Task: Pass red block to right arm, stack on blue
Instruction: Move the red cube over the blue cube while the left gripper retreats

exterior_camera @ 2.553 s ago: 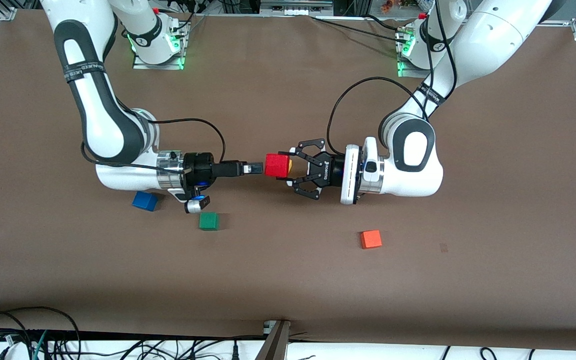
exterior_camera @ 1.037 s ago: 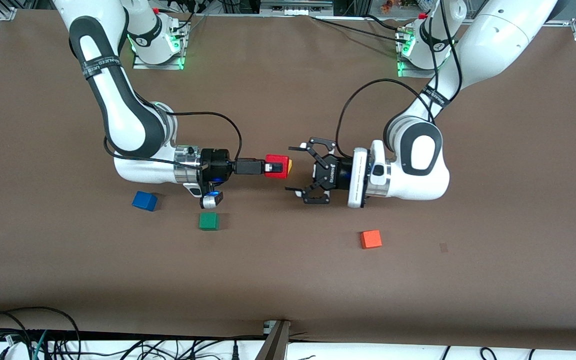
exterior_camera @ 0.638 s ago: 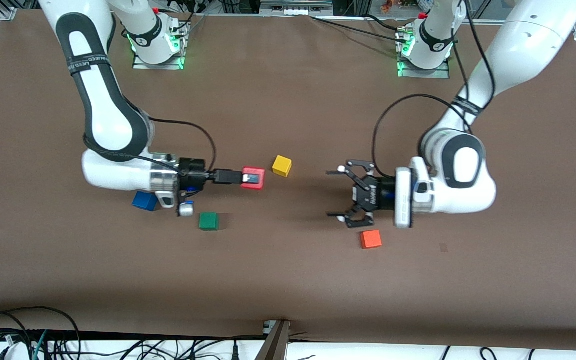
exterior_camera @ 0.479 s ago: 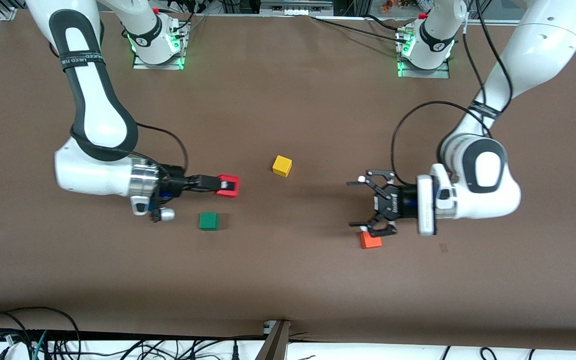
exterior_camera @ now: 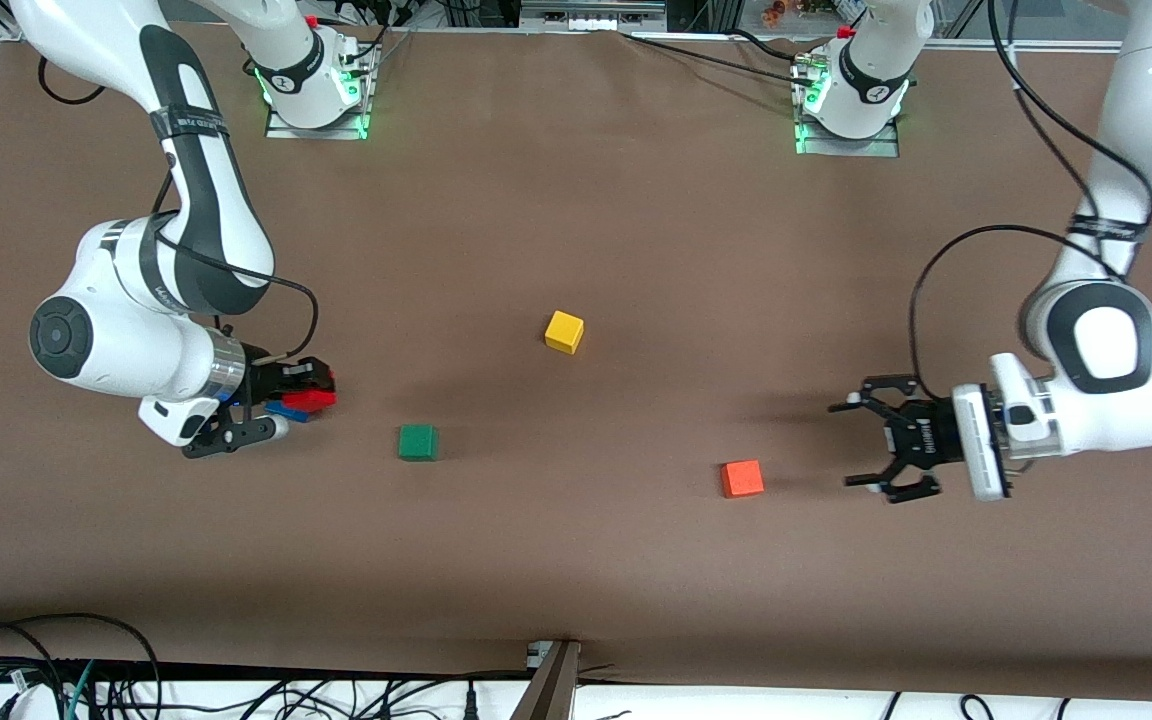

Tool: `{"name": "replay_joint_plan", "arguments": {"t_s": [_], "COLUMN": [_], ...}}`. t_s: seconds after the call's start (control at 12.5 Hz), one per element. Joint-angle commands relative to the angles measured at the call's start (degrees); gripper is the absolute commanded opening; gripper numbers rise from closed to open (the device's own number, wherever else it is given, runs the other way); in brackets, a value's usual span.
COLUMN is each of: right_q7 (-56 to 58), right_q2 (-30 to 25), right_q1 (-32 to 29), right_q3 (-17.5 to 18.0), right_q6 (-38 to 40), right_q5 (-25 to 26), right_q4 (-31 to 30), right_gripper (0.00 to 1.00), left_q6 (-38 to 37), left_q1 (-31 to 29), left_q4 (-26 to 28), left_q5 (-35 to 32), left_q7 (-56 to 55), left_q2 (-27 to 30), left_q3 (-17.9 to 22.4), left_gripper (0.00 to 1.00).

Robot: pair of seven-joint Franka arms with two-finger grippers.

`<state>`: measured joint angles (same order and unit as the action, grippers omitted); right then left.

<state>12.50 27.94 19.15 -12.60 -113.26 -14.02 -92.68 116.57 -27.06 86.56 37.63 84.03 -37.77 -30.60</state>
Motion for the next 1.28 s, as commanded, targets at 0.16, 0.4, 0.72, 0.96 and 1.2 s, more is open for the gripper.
{"name": "replay_joint_plan", "arguments": {"t_s": [0.16,0.4,0.72,0.96,1.2], "right_q7": [-2.02,-9.57,-15.91,-20.66,-22.78], "right_q2": [0.09,0.62,2.03,2.20,3.26], "right_q1": [0.45,0.80,1.07,1.24,1.86], "right_q3": [-3.13,-3.04,-2.96,-2.95,-2.95], "right_q6": [-1.34,-5.64,-8.55,-9.52,-11.54], "right_q5": [9.43,9.71,9.54,9.62,9.62], "right_q4": [-3.03,-5.92,-7.07,-7.95,-8.31], "right_gripper": [0.00,0.00,0.00,0.00,0.00], "left_q6": [-3.09,-8.87,-16.79,-23.03,-28.99], "left_q1": [-5.54,-5.90,-4.84,-3.18,4.79], "left_q4": [2.30,2.03,1.68,1.50,1.78], "left_q5": [-23.78,-35.14,-46.31,-46.59,-46.42], "left_q7": [-15.80,-28.01,-40.94,-47.71,-61.33], "left_q2": [9.19,15.95,23.69,28.09,32.06], "left_q3": [0.71,0.80,-0.43,-1.65,2.00], "left_gripper": [1.00,1.00,1.00,1.00,1.00]}}
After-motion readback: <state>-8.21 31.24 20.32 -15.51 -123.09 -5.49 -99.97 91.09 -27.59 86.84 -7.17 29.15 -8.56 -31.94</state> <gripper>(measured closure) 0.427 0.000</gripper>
